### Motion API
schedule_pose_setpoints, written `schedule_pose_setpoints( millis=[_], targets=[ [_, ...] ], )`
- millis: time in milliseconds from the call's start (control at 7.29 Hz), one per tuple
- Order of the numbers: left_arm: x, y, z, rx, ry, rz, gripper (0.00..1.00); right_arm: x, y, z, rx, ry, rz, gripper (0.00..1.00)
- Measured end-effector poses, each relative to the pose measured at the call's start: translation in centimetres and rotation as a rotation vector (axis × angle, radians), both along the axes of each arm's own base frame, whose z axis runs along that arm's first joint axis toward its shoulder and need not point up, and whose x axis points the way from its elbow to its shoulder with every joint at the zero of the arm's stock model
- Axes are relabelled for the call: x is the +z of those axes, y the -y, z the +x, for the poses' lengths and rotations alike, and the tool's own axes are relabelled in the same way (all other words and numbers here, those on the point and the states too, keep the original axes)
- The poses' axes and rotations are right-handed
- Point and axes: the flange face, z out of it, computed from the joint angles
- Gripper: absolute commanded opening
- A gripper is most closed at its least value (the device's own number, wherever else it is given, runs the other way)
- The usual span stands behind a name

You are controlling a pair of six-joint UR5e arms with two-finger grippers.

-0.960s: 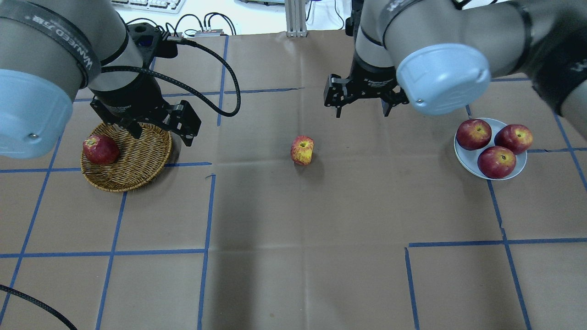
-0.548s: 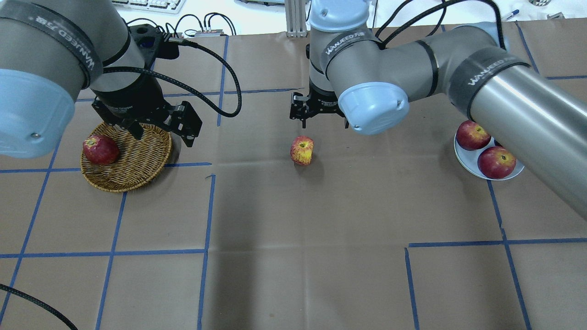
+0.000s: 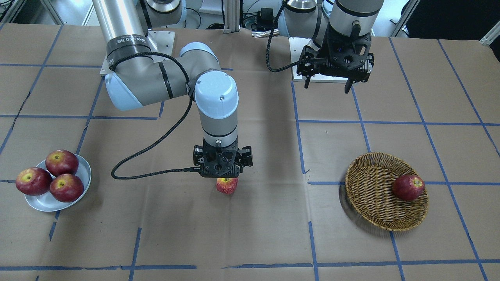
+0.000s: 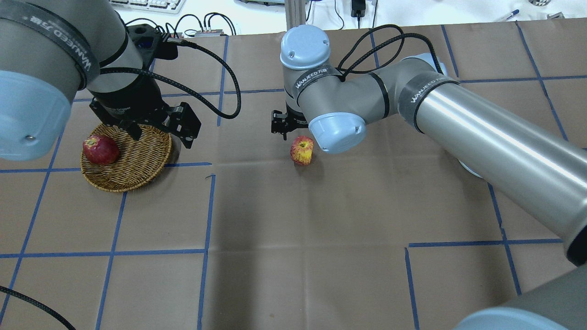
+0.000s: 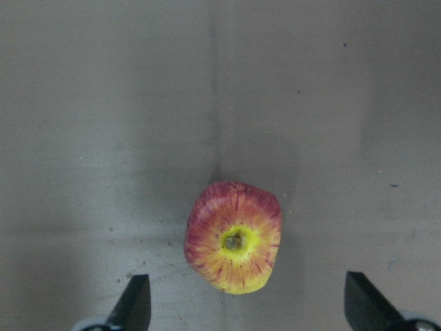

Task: Transfer apple from basket to plate
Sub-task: 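Lower the right gripper and close it on the red-yellow apple, then carry the apple with the right gripper onto the white plate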

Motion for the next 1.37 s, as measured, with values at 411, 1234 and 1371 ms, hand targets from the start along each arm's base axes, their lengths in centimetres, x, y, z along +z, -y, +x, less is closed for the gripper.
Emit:
schedule_pose_setpoints(
  millis=[411, 1234, 1371],
  targets=[
    [0.2, -0.1, 0.0, 0.0, -0.001, -0.003, 0.99, -5.4, -0.1, 0.1, 0.008, 0.006, -0.018, 0.92],
    [1.0, -0.8, -0.2, -0.007, 0.0, -0.02, 0.99, -5.1, 1.0, -0.6, 0.007, 0.023, -0.067, 0.46],
    [1.1, -0.9, -0.2, -0.006, 0.0, -0.021, 0.99, -2.7, 1.1, -1.8, 0.009, 0.022, -0.071, 0.46]
  ],
)
